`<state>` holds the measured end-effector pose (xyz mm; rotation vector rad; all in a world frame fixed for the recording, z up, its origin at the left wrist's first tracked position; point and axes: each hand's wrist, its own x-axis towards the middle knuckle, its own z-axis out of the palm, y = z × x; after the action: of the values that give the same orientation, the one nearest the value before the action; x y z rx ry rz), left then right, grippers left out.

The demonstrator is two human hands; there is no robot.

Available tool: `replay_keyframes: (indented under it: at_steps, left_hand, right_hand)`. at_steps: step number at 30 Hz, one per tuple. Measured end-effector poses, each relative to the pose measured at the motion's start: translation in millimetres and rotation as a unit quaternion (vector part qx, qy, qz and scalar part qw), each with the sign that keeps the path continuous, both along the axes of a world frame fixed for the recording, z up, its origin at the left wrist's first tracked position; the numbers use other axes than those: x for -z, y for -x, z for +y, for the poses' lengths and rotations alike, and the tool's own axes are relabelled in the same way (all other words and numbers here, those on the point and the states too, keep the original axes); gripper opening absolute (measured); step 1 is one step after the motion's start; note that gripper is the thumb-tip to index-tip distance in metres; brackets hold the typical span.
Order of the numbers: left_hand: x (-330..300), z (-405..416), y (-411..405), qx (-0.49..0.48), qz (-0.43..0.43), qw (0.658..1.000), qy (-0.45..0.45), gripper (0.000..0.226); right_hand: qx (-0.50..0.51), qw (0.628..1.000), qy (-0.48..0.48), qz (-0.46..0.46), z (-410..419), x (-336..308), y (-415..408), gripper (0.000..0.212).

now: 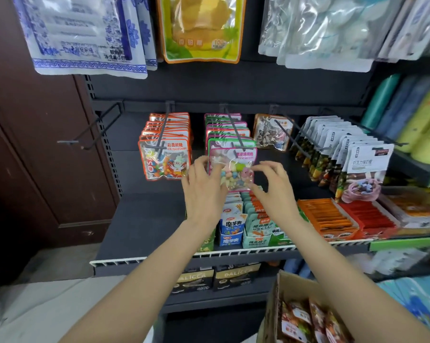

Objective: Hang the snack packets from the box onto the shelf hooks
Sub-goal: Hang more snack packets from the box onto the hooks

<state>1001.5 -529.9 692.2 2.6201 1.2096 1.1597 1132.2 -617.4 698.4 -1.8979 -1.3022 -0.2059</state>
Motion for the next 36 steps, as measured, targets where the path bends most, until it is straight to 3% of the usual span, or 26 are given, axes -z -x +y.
replay_keyframes:
  at_steps: [4, 7, 10, 20, 23, 26, 31, 34, 36]
  left_hand:
    - [9, -22, -2, -0.016, 0.036, 0.998, 0.044, 0.044]
    - [9, -40, -6, -0.032, 0.061, 0.996, 0.061, 0.041]
    - [18, -67, -12, 0.052, 0.076, 0.989, 0.119, 0.031]
    - [120, -185, -46, 0.114, 0.152, 0.903, 0.386, 0.021]
    - [155, -209, -54, 0.144, 0.174, 0.877, 0.425, 0.020]
    - [191, -227, -60, 0.175, 0.232, 0.850, 0.440, 0.027]
    - [245, -251, -52, 0.247, 0.370, 0.754, 0.483, 0.071]
    - [256, -260, -50, 0.213, 0.402, 0.752, 0.477, 0.080]
    - [256, -264, -51, 0.200, 0.395, 0.770, 0.459, 0.050]
  right_hand:
    - [-0.034, 0.997, 0.059, 0.028, -30, 17, -6, 0.046]
    - [-0.058, 0.994, 0.087, 0.040, -39, 17, -6, 0.042]
    - [-0.056, 0.988, 0.139, 0.047, -58, 28, -10, 0.032]
    - [-0.065, 0.927, 0.357, 0.097, -183, 157, -45, 0.020]
    - [-0.021, 0.909, 0.394, 0.132, -215, 199, -55, 0.026]
    - [-0.014, 0.891, 0.423, 0.166, -243, 232, -61, 0.049]
    - [-0.067, 0.853, 0.465, 0.228, -281, 259, -58, 0.093]
    - [-0.062, 0.866, 0.432, 0.243, -284, 264, -54, 0.087]
    - [-0.053, 0.869, 0.449, 0.202, -282, 263, -51, 0.068]
